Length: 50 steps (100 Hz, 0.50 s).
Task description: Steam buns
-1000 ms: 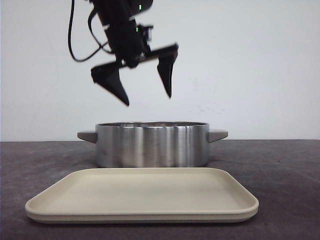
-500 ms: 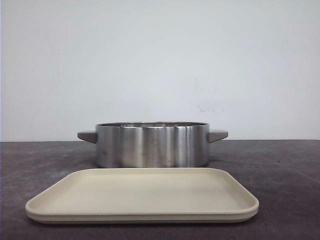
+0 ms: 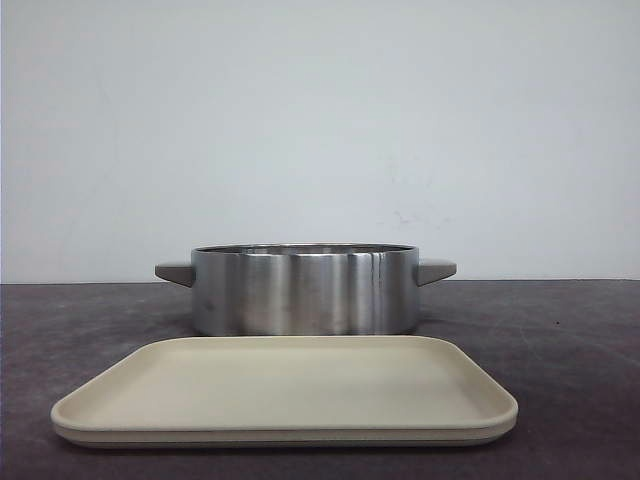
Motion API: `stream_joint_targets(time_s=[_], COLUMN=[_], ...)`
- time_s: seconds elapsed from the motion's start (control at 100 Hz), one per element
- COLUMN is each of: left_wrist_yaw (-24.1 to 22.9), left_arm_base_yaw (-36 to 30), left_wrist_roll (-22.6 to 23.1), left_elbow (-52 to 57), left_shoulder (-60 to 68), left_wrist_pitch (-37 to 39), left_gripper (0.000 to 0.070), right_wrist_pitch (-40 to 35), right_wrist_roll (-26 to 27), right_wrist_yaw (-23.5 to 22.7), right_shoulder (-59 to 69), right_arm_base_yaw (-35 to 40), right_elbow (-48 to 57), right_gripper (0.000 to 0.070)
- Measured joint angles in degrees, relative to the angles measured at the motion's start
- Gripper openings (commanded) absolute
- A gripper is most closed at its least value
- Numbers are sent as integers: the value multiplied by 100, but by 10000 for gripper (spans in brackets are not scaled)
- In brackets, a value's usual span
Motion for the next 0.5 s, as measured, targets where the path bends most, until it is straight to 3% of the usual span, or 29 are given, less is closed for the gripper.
stream_joint_targets(time_s=[0.3, 0.5], left_wrist_yaw=[-813, -944], left_arm_base_yaw=[-492, -518], left_wrist_roll=[-398, -841], left_elbow=[-1272, -2461], left_shoulder=[-1272, -2039], left_wrist_pitch=[-238, -212], left_gripper=[382, 382], right_wrist_pitch=[638, 949], right_wrist_roll=[39, 39], right_wrist_yaw=[-339, -483], right_shoulder=[0, 2], right_arm_base_yaw=[0, 0], right_elbow=[-463, -774], right_gripper=[14, 14])
